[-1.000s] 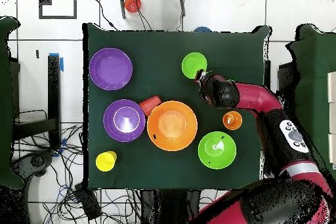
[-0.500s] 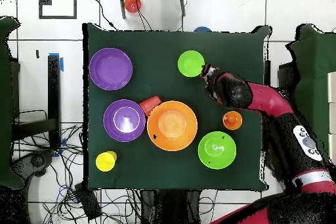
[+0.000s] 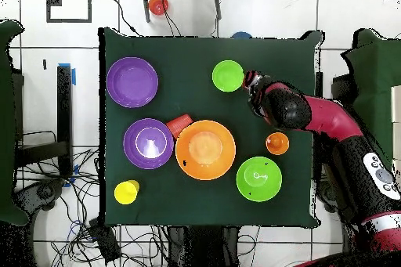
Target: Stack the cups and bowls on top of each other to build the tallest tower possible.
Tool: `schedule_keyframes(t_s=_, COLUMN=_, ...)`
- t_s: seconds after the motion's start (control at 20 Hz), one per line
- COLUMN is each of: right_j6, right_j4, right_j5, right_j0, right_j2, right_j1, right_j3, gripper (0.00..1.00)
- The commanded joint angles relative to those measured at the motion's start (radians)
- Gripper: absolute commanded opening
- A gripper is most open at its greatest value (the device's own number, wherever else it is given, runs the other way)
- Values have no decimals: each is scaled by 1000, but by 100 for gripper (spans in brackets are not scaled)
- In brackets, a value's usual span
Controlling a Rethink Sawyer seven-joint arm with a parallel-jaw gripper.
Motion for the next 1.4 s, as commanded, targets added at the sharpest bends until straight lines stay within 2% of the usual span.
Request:
schedule_keyframes(t_s=0.05, right_j6=-168, right_j4=-27, right_j5=66, right_j0=3, right_j2=63, right_j1=-16, right_j3=75, gripper=100)
schedule_keyframes(t_s=0.15, right_j6=-178, right_j4=-62, right_j5=72, right_j0=11, right_j2=31, right_j1=-33, right_j3=76, gripper=100)
schedule_keyframes(t_s=0.35, right_j6=-183, right_j4=-116, right_j5=61, right_j0=27, right_j2=-27, right_j1=-12, right_j3=54, gripper=100)
schedule_keyframes(t_s=0.9, right_j6=-156, right_j4=-174, right_j5=125, right_j0=83, right_j2=-123, right_j1=10, right_j3=4, gripper=100)
schedule_keyframes(t_s=1.05, right_j6=-133, right_j4=-188, right_j5=154, right_j0=109, right_j2=-171, right_j1=11, right_j3=-15, gripper=100)
schedule_keyframes(t_s=1.25, right_j6=-106, right_j4=-224, right_j5=139, right_j0=157, right_j2=-225, right_j1=19, right_j3=-45, gripper=100)
schedule_keyframes(t_s=1.4, right_j6=-104, right_j4=-226, right_j5=141, right_j0=167, right_j2=-240, right_j1=18, right_j3=-49, gripper=100)
